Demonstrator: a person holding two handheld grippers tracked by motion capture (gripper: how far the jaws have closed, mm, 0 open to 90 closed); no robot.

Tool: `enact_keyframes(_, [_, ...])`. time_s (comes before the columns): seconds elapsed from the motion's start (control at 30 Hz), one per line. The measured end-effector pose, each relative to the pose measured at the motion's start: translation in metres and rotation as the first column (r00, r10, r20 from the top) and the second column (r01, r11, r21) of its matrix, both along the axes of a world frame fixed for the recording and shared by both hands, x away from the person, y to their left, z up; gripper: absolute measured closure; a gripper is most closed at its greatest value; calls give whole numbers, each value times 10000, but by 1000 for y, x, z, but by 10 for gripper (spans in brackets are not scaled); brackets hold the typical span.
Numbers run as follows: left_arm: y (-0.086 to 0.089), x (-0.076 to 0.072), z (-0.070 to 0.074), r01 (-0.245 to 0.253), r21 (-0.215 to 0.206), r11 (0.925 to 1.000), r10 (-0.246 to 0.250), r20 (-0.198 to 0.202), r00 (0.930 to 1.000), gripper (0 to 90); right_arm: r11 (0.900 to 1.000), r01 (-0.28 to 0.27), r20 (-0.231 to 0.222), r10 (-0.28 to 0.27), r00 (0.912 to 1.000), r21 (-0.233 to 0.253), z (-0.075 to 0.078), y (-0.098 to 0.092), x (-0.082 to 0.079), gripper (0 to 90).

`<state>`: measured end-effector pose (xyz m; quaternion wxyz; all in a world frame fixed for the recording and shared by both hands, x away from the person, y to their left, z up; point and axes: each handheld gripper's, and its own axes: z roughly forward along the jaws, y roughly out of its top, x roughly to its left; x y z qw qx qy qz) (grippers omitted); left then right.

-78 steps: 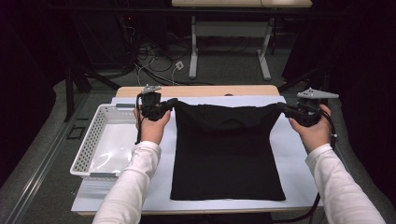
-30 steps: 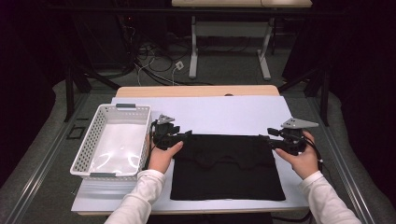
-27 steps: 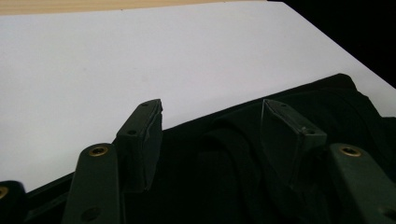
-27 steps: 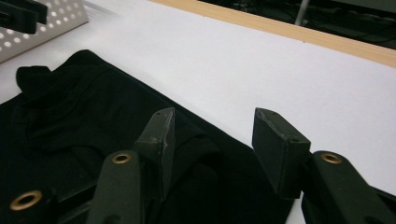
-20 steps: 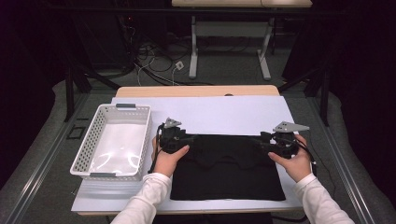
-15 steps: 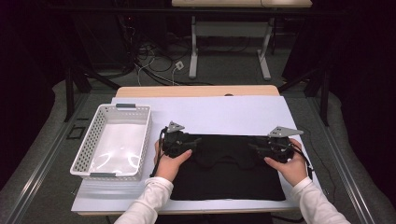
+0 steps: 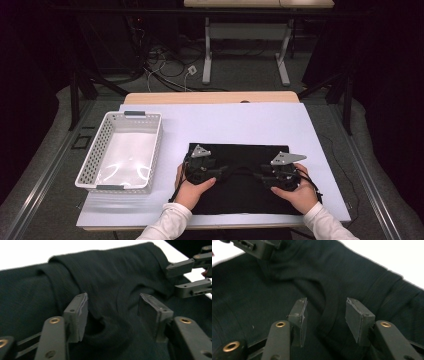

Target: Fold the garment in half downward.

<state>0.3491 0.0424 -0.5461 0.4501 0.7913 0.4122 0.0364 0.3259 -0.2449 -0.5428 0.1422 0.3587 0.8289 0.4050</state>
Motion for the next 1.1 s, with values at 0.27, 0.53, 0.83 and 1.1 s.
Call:
enact_keyframes(0.27, [0,0,-12,185,793,9967,-179,-93,9998,700,9893,65,614,25,9981,-1456,-15,5,-5,746])
enact_keyframes(0.53, [8,-2,-5,264,684,9973,-254,-156,9996,877,9982,58,-108,-64,9999,-602,-5,4,-8,835])
enact_keyframes(0.83, [23,-10,3,384,573,9976,-367,-304,9989,878,9986,-521,-651,521,9965,13,0,18,-18,835])
enact_keyframes(1.1, [32,-13,5,309,477,9984,-291,-375,9989,845,9978,-661,-1039,656,9924,-13,-4,18,-20,819])
